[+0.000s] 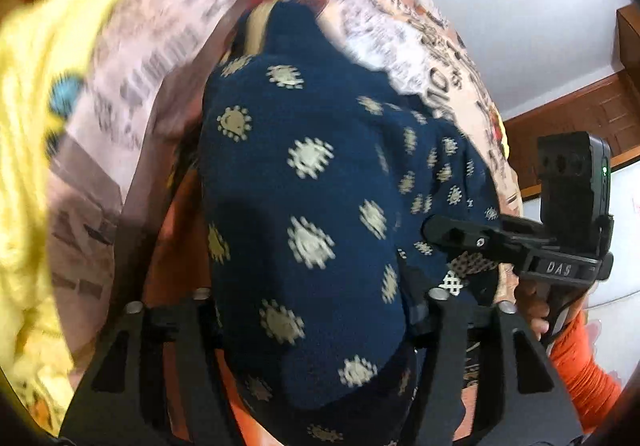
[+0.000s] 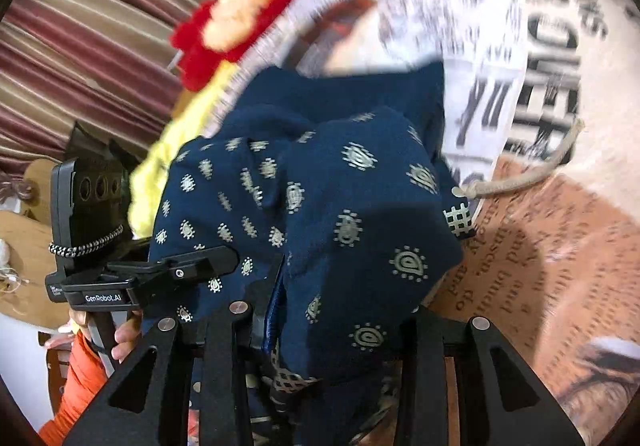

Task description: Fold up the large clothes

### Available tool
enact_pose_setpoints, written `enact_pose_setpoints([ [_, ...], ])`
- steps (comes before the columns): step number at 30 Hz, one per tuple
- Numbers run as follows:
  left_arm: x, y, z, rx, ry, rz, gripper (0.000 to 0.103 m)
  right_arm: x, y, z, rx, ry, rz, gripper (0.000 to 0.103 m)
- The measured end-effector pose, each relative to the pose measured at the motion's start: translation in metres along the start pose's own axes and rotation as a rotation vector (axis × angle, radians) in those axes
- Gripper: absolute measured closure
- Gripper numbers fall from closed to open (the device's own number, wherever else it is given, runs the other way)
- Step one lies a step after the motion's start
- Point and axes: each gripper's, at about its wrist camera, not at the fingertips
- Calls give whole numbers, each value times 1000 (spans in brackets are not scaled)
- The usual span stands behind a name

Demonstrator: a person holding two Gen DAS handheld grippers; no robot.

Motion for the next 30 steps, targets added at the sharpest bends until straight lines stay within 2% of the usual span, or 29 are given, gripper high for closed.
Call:
enact_pose_setpoints([
  [2, -4, -8, -3, -37, 22, -4, 31, -1, 3, 1, 22, 8, -12, 67],
  [3, -2, -10, -4, -28, 29, -1, 29, 1, 1, -2, 24, 7, -23, 63],
  [7, -11, 6, -19, 109, 73, 86, 27, -5, -3, -28, -52, 19, -83, 60],
  [11, -23, 38, -42, 267, 139, 208, 27, -21, -17, -63, -127, 87, -127, 59],
  [16, -49, 69, -64, 302, 189, 303, 23, -51, -47, -95, -135, 175, -226, 58],
  [17, -57, 75, -67, 302, 196, 315, 19, -57, -57, -96, -138, 187, -248, 52],
  [18, -62, 77, -69, 303, 198, 322, 16, -60, -65, -95, -142, 194, -267, 35],
  [20, -79, 83, -70, 323, 201, 347, 15, -74, -77, -92, -159, 225, -306, 10],
  [22, -93, 85, -65, 339, 187, 369, 14, -86, -86, -83, -202, 249, -349, 9],
  [25, -108, 79, -50, 388, 137, 385, 13, -92, -87, -57, -284, 186, -397, 9],
  [28, -117, 67, -43, 449, 121, 373, 8, -94, -65, -36, -386, 152, -385, 10],
  [30, -120, 57, -43, 444, 115, 347, 6, -93, -39, -35, -330, 115, -320, 10],
])
Point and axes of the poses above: each gripper's, at about its wrist camera, not at the fingertips, and z roughly the way its jaws point, y to its right, x to its top, and after that the axes turned 6 degrees about -x, right-handed
